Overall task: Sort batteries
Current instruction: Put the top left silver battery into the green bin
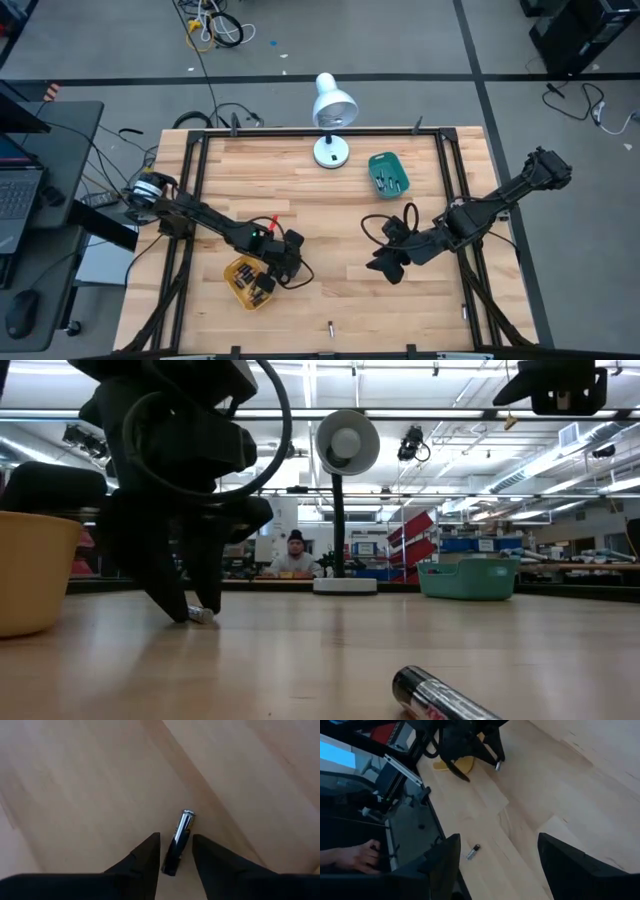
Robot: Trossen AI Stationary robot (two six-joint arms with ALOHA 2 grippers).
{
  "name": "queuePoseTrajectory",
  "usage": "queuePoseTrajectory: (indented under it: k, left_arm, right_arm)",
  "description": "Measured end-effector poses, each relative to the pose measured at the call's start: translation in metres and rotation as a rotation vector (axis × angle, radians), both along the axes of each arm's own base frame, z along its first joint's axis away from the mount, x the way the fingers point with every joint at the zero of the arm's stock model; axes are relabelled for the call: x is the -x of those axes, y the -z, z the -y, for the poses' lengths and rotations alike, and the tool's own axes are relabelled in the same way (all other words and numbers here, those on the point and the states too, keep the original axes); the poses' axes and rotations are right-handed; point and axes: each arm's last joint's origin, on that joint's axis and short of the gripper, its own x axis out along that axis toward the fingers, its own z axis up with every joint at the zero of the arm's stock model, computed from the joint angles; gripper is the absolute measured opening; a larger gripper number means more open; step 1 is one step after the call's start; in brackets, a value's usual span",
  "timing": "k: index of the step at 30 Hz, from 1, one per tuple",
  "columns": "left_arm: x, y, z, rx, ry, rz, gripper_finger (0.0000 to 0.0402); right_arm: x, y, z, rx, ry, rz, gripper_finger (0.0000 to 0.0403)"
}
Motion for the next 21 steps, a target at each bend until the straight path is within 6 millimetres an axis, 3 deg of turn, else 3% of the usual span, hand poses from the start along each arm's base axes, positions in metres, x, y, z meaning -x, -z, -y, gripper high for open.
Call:
queuePoseTrajectory:
  k: [12, 21]
  left_arm:
    - [-0.010, -0.012, 0.003, 0.095, -0.082, 0.032, 0.0014]
    - [-0.035, -0.044, 0.001, 0.212, -0.201, 0.116, 0.0009]
  right_arm:
    - [-0.001, 0.000, 0.002, -0.003, 0.009, 0.000, 0.0251]
    - [0.001, -0.004, 0.007, -0.090, 0.041, -0.017, 0.0251]
